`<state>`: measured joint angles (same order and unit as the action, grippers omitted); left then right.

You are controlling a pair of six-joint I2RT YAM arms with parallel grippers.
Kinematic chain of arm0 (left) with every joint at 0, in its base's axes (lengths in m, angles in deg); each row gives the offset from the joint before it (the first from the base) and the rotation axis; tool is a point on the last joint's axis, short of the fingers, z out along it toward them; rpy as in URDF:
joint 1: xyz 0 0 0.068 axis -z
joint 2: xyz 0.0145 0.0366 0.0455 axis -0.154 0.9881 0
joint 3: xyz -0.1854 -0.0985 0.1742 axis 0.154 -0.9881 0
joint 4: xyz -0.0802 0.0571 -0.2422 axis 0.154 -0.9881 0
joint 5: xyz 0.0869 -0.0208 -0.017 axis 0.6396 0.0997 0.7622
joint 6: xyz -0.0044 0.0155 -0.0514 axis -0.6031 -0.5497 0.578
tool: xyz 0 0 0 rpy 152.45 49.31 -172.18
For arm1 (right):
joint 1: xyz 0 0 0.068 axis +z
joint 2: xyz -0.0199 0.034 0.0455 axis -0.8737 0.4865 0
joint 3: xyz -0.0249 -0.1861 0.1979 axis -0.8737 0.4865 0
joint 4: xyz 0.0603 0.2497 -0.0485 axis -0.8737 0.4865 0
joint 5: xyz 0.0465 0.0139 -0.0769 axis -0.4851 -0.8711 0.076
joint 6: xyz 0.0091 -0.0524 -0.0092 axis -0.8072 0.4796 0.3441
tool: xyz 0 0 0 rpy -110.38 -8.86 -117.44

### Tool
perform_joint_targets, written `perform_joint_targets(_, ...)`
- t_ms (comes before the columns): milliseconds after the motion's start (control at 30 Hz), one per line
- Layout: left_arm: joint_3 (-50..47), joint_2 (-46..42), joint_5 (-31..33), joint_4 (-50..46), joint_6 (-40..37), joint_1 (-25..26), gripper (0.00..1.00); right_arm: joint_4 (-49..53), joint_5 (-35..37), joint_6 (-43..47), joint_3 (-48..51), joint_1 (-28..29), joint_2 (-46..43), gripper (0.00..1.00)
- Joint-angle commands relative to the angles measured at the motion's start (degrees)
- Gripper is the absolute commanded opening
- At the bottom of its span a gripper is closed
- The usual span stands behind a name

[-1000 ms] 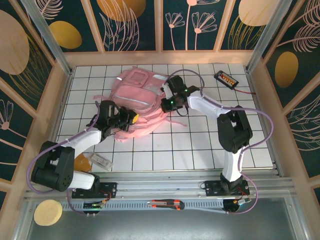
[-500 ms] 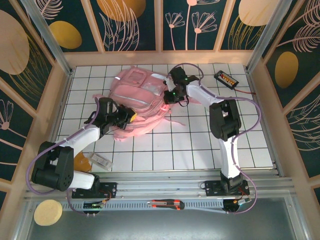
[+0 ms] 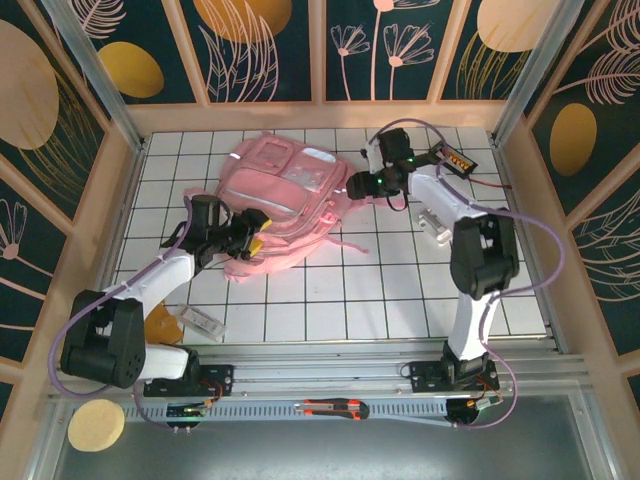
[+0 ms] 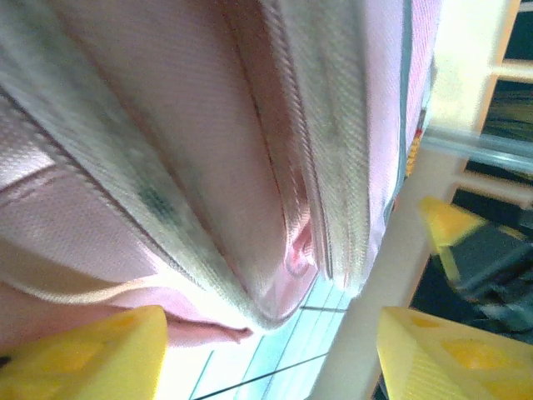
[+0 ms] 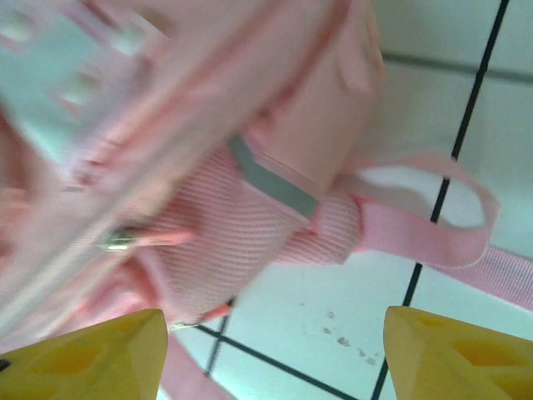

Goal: Pack the student bag

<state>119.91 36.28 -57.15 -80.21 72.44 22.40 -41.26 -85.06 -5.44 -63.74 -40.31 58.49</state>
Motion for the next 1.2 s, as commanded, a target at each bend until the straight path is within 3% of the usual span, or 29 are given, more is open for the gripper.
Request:
perform_joint_targets(0, 4.7, -1.5, 2.3, -8.9, -5.8, -0.2, 0.81, -13.4, -4.3, 1.1, 4.2, 0.7, -8.3, 0.73)
perform_joint_targets(133, 10.8, -2.2, 9.2, -19.4, -14.4, -0.1, 0.97, -30.8, -16.4, 7.8, 16.1, 0.9, -14.1, 0.74)
perform_joint_targets(200, 13.4, -2.2, 11.8, -22.4, -17.4, -0.2, 0.99, -35.2, -21.6, 12.3, 19.4, 1.4, -15.0, 0.77)
perform_joint_targets(400, 22.8, -0.5, 21.8, -29.9, -28.7, -0.2, 0.99, -35.8, -24.7, 18.2, 18.5, 3.0, -11.2, 0.8)
perform_joint_targets(533, 31.6, 5.8, 25.0, -36.9, -35.8, -0.2, 0.99, -42.6, -23.7, 21.4, 22.9, 4.5, -12.4, 0.91)
perform_joint_targets(700, 35.6, 10.1, 20.8, -36.2, -35.7, -1.7, 0.99, -43.4, -25.0, 22.2, 24.0, 4.8, -11.6, 0.9)
perform_joint_targets(933, 32.0, 12.9, 8.9, -27.8, -27.8, -4.9, 0.99, -44.2, -25.8, 26.4, 27.1, 4.8, -10.6, 0.88)
perform_joint_targets(1167, 31.0, 14.9, 7.3, -25.6, -25.6, -5.2, 0.99, -43.9, -25.5, 31.0, 27.7, 6.0, -7.6, 0.87)
